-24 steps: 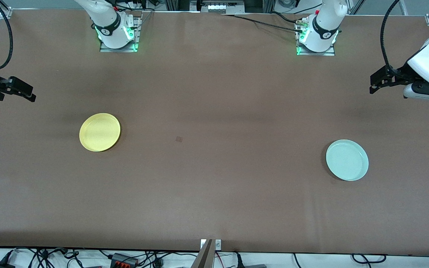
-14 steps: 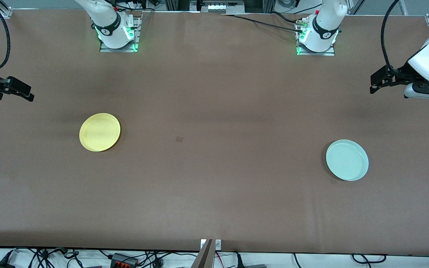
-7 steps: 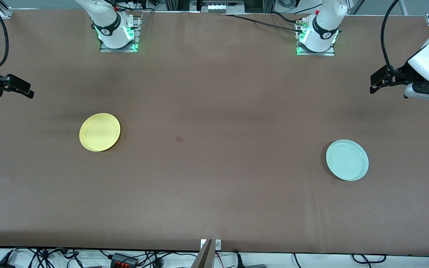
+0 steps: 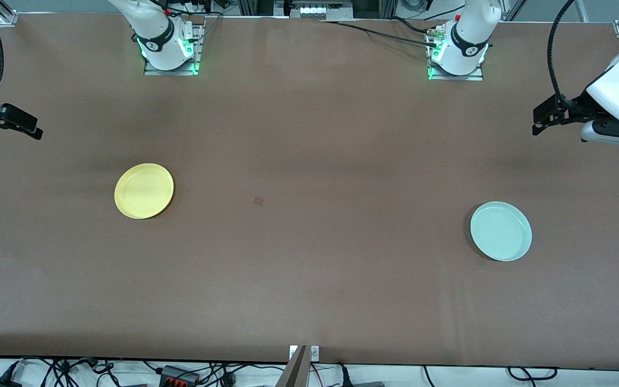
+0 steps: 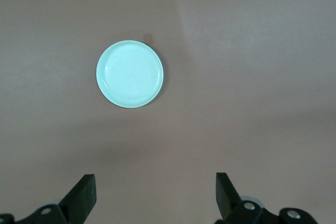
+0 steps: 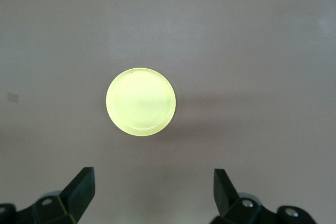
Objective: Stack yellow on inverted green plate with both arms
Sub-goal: 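Move the left gripper down to the rim of the green plate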
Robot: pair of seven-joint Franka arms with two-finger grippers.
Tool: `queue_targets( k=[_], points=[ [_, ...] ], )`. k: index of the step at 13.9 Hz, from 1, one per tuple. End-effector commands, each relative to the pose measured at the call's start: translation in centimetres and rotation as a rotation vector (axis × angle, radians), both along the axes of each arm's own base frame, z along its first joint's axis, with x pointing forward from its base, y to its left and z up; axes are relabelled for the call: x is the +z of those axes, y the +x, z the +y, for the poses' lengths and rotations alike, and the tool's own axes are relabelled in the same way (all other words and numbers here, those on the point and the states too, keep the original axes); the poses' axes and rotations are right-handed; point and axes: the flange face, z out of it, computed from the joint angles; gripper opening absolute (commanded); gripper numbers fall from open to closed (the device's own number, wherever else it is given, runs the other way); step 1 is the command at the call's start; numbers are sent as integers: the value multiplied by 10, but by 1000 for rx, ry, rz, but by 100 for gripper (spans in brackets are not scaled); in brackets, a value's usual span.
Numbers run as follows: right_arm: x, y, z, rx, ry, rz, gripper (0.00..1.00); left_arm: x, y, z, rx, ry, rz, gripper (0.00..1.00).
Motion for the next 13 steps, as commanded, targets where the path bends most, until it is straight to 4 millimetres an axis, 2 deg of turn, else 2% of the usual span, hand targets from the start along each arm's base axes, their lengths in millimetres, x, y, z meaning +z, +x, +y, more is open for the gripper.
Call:
queue_targets(
  k=[1, 3, 5, 9, 13],
  points=[
    [5, -6, -4, 10, -6, 1, 100, -27, 16, -1, 11, -25, 58, 100],
    [4, -5, 2, 20, -6, 3, 100, -37, 31, 4, 21, -28, 64, 100],
    [0, -4, 5, 26, -5, 12, 100, -53, 56, 9, 29, -29, 76, 100],
    [-3, -4, 7, 27, 0, 16, 100, -117, 119, 49, 114, -110, 112, 100],
    [-3, -4, 6, 27, -2, 17, 100, -182, 137, 122, 204, -119, 143, 100]
  ],
)
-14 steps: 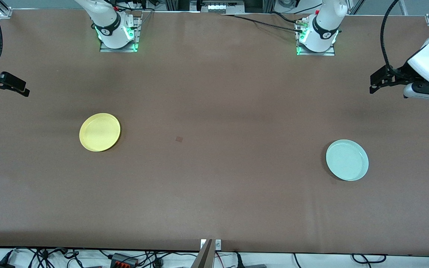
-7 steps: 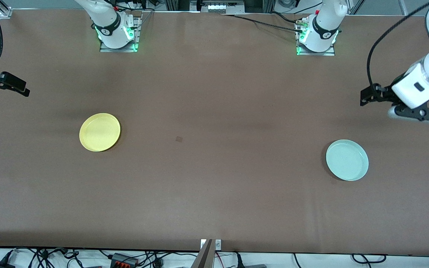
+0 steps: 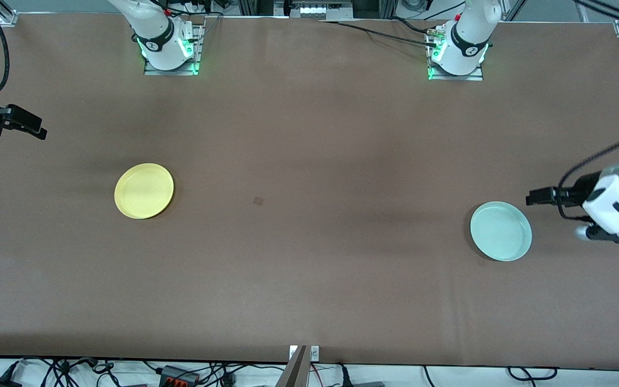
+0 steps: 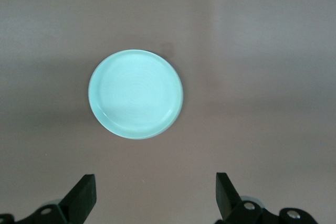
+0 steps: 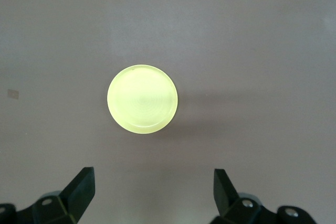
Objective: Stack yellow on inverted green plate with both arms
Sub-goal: 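Move the left gripper down to the rim of the green plate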
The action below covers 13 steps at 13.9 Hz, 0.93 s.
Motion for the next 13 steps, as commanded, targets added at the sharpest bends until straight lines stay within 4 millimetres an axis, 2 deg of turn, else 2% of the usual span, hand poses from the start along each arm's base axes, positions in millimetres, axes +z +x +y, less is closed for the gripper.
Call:
queue_targets(
  k=[1, 4, 7, 8, 11, 13],
  points=[
    [2, -5, 1, 16, -3, 3, 100, -30, 16, 28, 19, -16, -2, 100],
    [0, -4, 2, 17, -1, 9, 100, -90, 37, 32, -14, 68, -46, 100],
    [-7, -4, 2, 17, 0, 22, 100, -144, 41, 43, -63, 68, -44, 100],
    [-10, -4, 4, 20, 1, 27, 100, -160, 38, 53, -100, 58, -54, 100],
    [-10, -3, 4, 21, 0, 18, 100, -192, 29, 78, -171, 34, -111, 100],
    [-10, -2, 10, 33, 0, 18, 100, -207, 27, 86, -172, 1, -120, 100]
  ],
)
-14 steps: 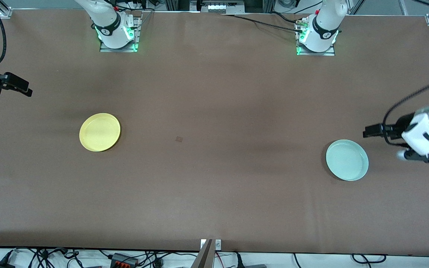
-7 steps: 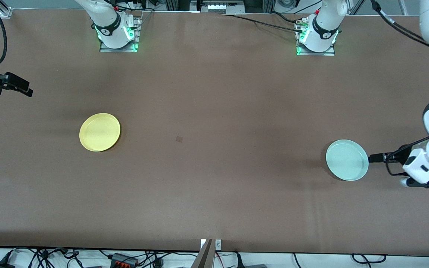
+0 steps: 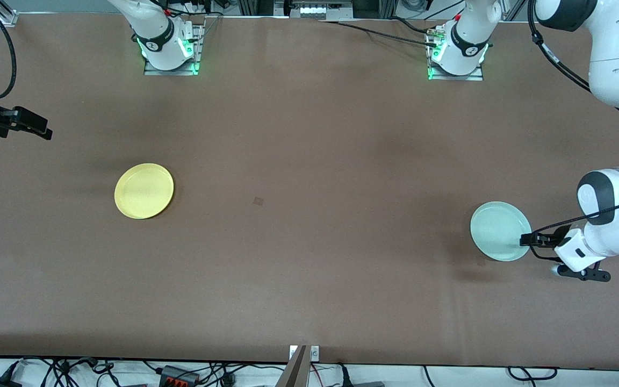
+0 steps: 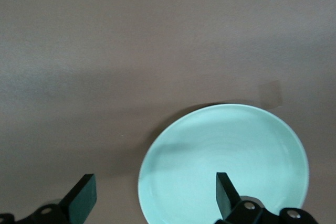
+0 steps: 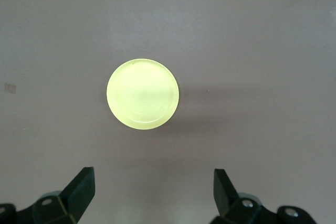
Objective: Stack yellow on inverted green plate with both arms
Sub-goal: 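Move the left gripper down to the rim of the green plate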
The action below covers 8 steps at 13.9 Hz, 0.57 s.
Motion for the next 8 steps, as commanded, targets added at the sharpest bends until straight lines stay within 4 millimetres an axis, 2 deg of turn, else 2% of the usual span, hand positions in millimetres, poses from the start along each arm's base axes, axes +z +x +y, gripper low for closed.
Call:
queue_targets(
  k=[1, 4, 6, 7, 8],
  points=[
    [2, -2, 10, 31, -1, -4, 100, -10, -6, 16, -26, -66, -26, 100],
    [-2, -1, 12, 40, 1, 9, 100, -26, -18, 29, -79, -102, -9, 99],
    [-2, 0, 12, 61, 2, 9, 100, -36, -24, 30, -79, -123, 4, 92],
    [-2, 0, 13, 65, 1, 7, 100, -40, -26, 30, -67, -136, 4, 87],
    [-2, 0, 13, 65, 0, 6, 100, -42, -26, 30, -66, -138, 5, 77]
  ],
)
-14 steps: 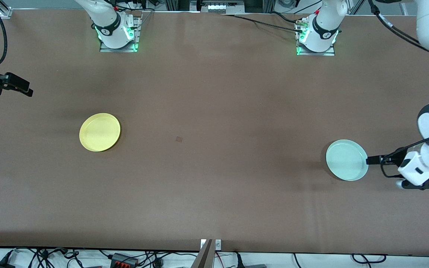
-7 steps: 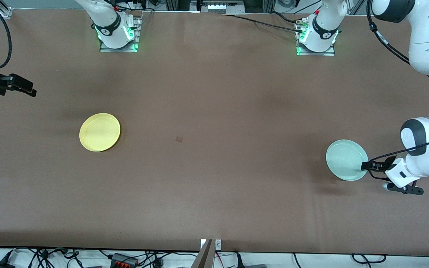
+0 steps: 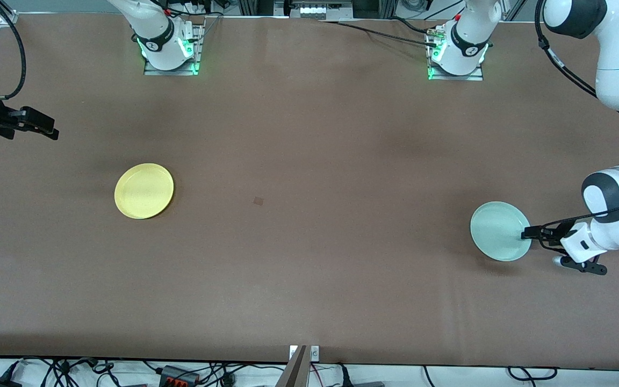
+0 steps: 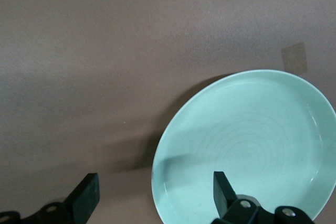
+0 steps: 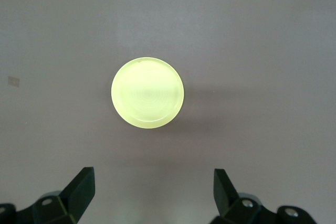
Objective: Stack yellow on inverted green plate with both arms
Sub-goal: 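Move the left gripper down to the rim of the green plate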
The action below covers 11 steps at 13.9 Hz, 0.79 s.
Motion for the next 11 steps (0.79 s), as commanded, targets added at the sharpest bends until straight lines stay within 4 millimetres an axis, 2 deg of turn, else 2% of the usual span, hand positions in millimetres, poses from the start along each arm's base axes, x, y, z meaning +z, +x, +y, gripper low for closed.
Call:
queue_targets(
  k=[1, 3, 6, 7, 9, 11],
  points=[
    [1, -1, 3, 23, -2, -1, 100, -4, -3, -2, -12, -32, -16, 68],
    [3, -1, 2, 20, -3, -18, 100, -15, -5, -1, -10, -35, -6, 61],
    [13, -3, 0, 9, 1, -43, 100, -17, -4, 3, -24, -33, -21, 61],
    [19, -2, -1, 7, 2, -54, 100, -18, -4, 2, -33, -32, -23, 53],
    [20, 0, 0, 7, 3, -54, 100, -18, -3, 3, -82, -34, -30, 25],
    [0, 9, -2, 11, 3, -22, 100, -18, -3, 4, -98, -37, -36, 7]
  ],
)
